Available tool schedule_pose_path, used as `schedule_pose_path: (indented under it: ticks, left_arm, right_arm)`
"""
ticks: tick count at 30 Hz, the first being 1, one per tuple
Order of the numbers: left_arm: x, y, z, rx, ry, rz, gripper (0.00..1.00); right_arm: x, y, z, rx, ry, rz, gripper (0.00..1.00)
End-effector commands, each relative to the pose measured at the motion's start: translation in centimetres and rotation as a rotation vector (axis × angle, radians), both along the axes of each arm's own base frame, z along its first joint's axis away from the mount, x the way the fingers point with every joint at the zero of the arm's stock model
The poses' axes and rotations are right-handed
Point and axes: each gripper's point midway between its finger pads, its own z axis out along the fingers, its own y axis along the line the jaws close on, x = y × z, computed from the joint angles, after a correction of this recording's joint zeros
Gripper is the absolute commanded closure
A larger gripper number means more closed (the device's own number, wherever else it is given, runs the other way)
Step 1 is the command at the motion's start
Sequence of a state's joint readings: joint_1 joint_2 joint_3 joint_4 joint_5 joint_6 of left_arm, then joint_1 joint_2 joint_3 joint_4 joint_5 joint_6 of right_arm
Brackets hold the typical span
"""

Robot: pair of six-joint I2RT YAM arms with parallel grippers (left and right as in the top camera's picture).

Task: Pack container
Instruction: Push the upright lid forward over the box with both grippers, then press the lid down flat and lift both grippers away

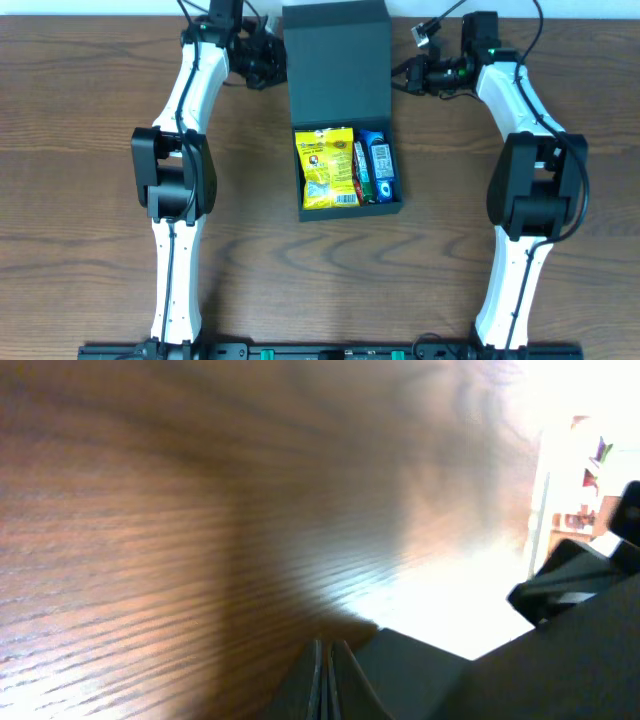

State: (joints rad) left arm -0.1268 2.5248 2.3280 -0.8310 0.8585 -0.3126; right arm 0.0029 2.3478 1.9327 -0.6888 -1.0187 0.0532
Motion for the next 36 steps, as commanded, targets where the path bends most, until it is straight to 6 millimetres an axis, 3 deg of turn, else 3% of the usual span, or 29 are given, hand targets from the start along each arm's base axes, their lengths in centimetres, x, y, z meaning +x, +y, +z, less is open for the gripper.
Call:
schedule_pose_path:
  ticks: [1,9,17,26,36]
  left_arm:
    - [0.4,-0.6,3.4,-0.018,-0.119,-0.070,0.94]
    - [-0.6,-0.5,8.9,0.020,-0.273,-0.173,0.94]
    - [-3.0,-0.2,12.6,0.055,-0.362,-0.264,0.94]
    - [-6.0,0.0,14.4,0.086,-0.407,-0.374,0.94]
    - [-7.9,0.0,14.2,0.100,-0.404,-0.454,0.94]
  right_arm:
    - [-0.5,0.9,5.1,0.027,-0.164,0.092,0.99]
    - [-3.1,-0.5,8.3,-0.157,-0.258,0.133,0.99]
    - [-5.8,-1.3,11.7,-0.258,-0.350,0.183,0.99]
    - [-8.7,-2.3,12.1,-0.351,-0.336,0.243,0.99]
    - [-10.6,-3.2,10.9,-0.423,-0.277,0.295,0.99]
